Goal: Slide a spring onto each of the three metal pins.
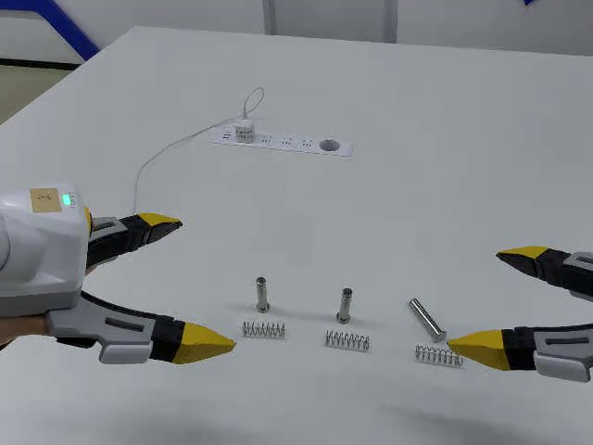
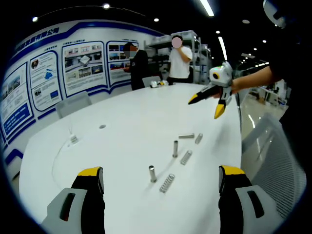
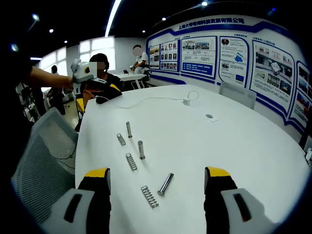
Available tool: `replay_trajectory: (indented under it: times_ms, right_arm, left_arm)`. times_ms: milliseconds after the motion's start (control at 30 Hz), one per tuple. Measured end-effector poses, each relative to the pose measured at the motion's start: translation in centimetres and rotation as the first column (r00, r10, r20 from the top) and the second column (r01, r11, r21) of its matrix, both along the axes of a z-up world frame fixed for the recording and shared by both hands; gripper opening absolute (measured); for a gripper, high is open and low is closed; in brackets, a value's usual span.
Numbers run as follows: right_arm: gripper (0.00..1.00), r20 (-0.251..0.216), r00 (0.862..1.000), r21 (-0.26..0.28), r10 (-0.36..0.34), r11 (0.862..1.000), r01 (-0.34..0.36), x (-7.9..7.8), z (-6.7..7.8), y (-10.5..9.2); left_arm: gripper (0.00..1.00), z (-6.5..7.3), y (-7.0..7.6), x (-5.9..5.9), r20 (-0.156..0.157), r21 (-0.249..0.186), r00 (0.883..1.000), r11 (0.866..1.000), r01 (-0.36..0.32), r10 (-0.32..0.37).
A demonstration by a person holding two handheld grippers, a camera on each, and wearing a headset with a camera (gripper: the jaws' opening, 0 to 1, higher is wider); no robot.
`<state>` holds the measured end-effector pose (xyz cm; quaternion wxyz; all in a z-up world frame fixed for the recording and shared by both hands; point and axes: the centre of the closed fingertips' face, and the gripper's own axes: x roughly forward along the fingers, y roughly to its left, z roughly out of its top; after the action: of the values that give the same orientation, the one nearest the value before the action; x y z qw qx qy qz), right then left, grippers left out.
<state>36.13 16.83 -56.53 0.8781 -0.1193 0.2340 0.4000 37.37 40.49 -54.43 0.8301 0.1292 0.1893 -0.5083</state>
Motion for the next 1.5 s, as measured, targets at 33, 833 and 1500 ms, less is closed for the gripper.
replay_trajectory:
  times_ms: [33, 833, 1500]
  right_arm:
    - [0.79, -0.002, 1.0, -0.005, 0.001, 1.0, -0.001, 0.0, -0.1, 0.1]
    - [0.57, -0.092, 0.993, -0.053, -0.075, 0.996, 0.07, 2.9, -4.6, 0.2]
    - [0.36, -0.183, 0.973, -0.062, -0.141, 0.989, 0.132, 4.6, -7.8, 0.5]
  left_arm:
    - [1.0, 0.0, 0.0, 0.0, -0.001, 0.0, 1.0, 1.0, -0.002, 0.002]
    - [1.0, -1.0, -0.2, 0.5, -0.029, -0.01, 0.999, 1.0, -0.023, 0.023]
    - [0.98, -1.5, -0.9, 0.2, -0.052, -0.018, 0.999, 1.0, -0.012, 0.011]
